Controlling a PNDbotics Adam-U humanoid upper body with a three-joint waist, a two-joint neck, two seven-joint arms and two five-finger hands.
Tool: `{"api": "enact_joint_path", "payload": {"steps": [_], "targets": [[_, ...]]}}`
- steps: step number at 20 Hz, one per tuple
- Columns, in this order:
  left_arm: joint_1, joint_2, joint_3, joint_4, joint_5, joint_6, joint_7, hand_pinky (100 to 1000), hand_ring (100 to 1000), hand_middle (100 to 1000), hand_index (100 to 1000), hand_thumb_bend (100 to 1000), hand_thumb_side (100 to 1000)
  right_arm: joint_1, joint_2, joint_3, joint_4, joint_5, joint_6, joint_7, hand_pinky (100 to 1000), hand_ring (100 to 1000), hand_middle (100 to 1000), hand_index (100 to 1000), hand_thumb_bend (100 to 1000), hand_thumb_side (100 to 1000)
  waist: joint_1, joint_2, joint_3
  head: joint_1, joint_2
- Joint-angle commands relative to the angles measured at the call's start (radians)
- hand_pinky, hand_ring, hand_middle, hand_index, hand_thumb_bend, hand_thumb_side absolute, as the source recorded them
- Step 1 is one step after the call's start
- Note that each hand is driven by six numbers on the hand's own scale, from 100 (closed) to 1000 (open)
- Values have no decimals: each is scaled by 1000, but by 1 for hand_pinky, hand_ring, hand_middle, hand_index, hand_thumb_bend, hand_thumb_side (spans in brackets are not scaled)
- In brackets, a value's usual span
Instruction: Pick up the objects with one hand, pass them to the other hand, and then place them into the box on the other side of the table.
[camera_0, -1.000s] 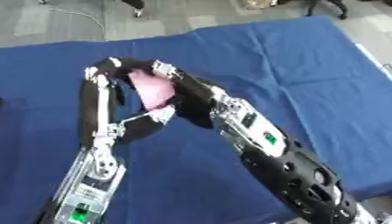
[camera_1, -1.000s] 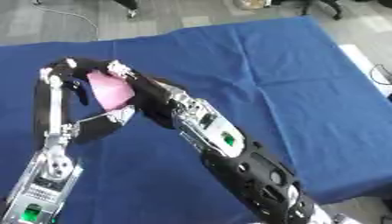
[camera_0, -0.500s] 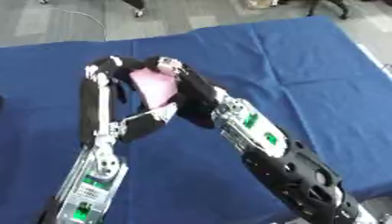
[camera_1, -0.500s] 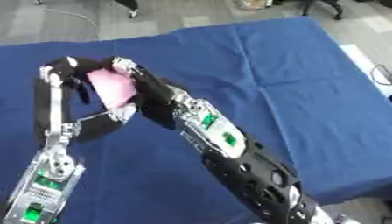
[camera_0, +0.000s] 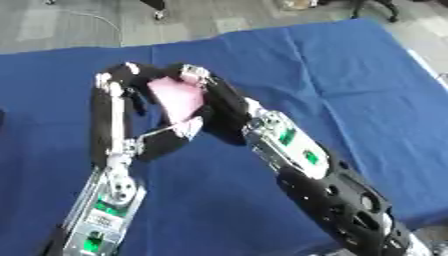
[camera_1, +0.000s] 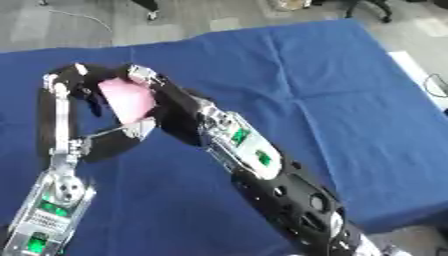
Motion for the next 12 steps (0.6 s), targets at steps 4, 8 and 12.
{"api": "enact_joint_path", "payload": {"steps": [4, 8, 12], "targets": [[-8, 22, 41, -10, -11, 9, 31, 216, 163, 100, 364, 277, 100, -17, -4, -3, -48, -3, -33, 35, 657, 611, 537, 729, 100, 952, -9, -11, 2, -2, -3], [-8, 24, 44, -23, -31, 6, 26, 217, 164, 100, 363, 275, 100, -18, -5, -1, -47, -9, -43, 46, 676, 652, 599, 772, 100, 1000, -9, -11, 2, -2, -3], [-6, 25, 49, -36, -48, 7, 27, 219, 164, 100, 362, 278, 100, -18, -4, -2, -40, -14, -47, 42, 697, 687, 655, 795, 100, 1000, -9, -11, 3, -2, -3]]}}
